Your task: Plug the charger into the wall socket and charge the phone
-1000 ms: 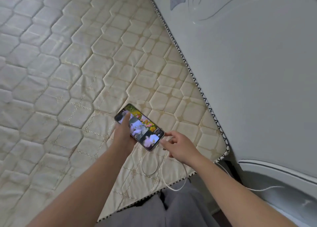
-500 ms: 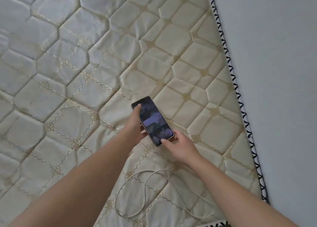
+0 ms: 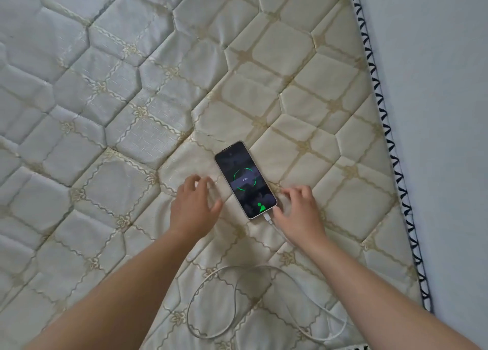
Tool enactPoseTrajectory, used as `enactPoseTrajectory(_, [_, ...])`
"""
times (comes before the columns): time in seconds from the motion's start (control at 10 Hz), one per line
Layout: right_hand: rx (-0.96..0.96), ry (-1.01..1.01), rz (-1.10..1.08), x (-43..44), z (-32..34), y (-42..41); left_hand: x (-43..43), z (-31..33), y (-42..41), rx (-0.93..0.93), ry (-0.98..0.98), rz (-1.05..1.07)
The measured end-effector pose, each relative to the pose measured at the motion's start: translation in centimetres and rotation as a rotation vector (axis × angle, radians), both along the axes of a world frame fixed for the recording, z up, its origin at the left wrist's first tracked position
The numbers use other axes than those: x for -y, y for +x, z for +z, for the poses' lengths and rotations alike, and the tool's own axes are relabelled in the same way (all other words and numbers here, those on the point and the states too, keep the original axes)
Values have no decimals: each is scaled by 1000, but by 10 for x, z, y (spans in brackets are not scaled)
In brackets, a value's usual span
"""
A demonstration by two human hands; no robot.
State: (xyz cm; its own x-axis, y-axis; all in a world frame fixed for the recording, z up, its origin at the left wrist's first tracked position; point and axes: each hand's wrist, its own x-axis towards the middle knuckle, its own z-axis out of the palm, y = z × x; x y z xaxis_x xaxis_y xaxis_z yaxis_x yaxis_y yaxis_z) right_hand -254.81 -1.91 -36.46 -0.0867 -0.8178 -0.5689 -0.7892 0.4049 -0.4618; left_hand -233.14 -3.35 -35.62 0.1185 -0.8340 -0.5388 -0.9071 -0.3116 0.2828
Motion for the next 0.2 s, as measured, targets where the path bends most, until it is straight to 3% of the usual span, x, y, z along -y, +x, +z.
enactPoseTrajectory(0.2, [-18, -88, 111, -7, -8, -10, -19, -1, 13, 126, 66, -272])
